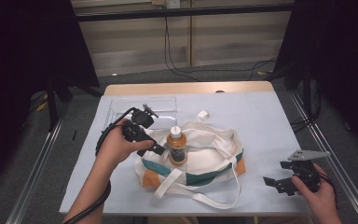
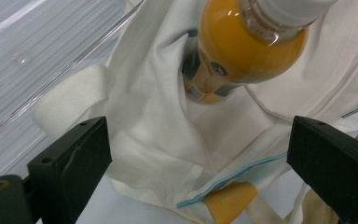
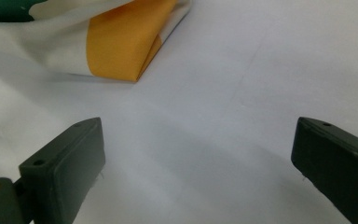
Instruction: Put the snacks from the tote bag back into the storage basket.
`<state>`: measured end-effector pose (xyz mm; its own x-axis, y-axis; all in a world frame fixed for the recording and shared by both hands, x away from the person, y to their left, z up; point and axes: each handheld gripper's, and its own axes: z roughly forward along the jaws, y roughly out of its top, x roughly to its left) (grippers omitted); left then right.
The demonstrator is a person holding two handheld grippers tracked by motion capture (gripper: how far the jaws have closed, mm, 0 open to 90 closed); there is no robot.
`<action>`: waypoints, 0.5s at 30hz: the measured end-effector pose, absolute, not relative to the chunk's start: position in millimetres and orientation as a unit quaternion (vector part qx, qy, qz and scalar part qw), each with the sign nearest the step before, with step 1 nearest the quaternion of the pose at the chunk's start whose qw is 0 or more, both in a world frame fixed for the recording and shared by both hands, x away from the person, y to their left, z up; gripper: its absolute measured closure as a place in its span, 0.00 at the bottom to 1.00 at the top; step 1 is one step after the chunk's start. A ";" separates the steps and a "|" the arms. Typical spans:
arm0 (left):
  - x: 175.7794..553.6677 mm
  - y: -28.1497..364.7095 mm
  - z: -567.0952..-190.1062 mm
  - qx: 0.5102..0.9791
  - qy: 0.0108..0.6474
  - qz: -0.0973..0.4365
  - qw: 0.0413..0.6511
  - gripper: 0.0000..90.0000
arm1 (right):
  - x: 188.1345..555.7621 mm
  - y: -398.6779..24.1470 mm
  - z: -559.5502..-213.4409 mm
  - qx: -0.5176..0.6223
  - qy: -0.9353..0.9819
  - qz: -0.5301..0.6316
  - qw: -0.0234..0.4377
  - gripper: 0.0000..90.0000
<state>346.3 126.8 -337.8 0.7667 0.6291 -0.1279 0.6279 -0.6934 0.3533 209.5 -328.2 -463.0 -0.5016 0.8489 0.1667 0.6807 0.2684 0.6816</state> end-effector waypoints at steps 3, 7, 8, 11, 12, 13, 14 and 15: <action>347.9 121.4 -337.5 0.922 0.336 -0.001 0.192 0.07 | 209.5 -328.3 -462.9 0.485 0.788 0.360 0.117 0.03; 348.7 114.7 -338.5 0.923 0.334 0.001 0.190 0.07 | 209.3 -328.0 -462.2 0.484 0.790 0.356 0.119 0.03; 348.7 114.7 -338.5 0.923 0.334 0.001 0.190 0.07 | 209.3 -328.0 -462.2 0.484 0.790 0.356 0.119 0.03; 350.0 110.1 -339.5 0.926 0.328 -0.003 0.185 0.08 | 209.5 -327.7 -462.3 0.484 0.790 0.357 0.119 0.03; 350.1 108.4 -340.3 0.926 0.329 -0.004 0.185 0.08 | 209.4 -327.6 -461.9 0.484 0.790 0.357 0.120 0.03; 350.3 106.8 -341.9 0.925 0.328 -0.002 0.190 0.09 | 209.3 -327.5 -461.8 0.483 0.790 0.357 0.120 0.03; 351.5 104.3 -342.2 0.927 0.327 -0.005 0.185 0.09 | 209.3 -327.5 -461.5 0.484 0.790 0.356 0.121 0.03; 351.7 103.0 -343.1 0.926 0.328 -0.002 0.187 0.09 | 209.3 -327.6 -461.4 0.484 0.790 0.357 0.121 0.03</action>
<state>351.7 103.0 -343.1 0.7847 0.6069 -0.1263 0.6084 -0.7148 0.3450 209.3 -327.6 -461.4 -0.5025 0.8507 0.1542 0.6784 0.2774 0.6803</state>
